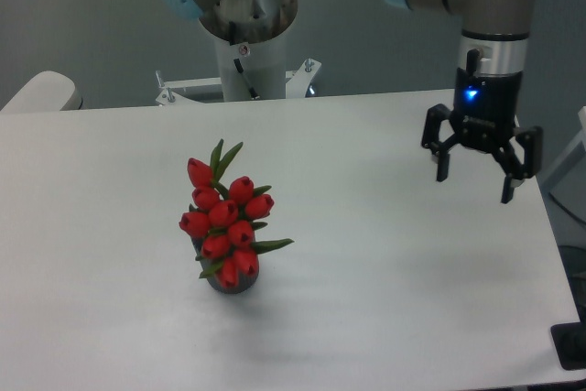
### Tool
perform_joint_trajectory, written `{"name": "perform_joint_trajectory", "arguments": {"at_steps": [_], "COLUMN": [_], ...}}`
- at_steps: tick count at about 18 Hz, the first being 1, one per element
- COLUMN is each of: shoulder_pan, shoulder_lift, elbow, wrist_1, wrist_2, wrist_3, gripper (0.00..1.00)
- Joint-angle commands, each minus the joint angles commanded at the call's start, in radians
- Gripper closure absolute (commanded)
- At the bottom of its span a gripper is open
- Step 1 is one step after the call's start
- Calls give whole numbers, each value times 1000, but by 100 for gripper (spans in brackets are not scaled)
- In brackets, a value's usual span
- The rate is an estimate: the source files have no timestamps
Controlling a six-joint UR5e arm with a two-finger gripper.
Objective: Insert the flowers into the vase
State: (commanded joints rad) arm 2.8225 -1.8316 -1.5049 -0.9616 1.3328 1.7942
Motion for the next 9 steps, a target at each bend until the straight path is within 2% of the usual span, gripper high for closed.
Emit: {"name": "perform_joint_trajectory", "arguments": {"at_steps": [2,9], "shoulder_pan": [0,-6], "shoulder_lift": [0,3], "elbow": [0,-11], "wrist_1": [-12,-12], "wrist_2": [29,34], "wrist_3": [60,62], "gripper": [0,0]}}
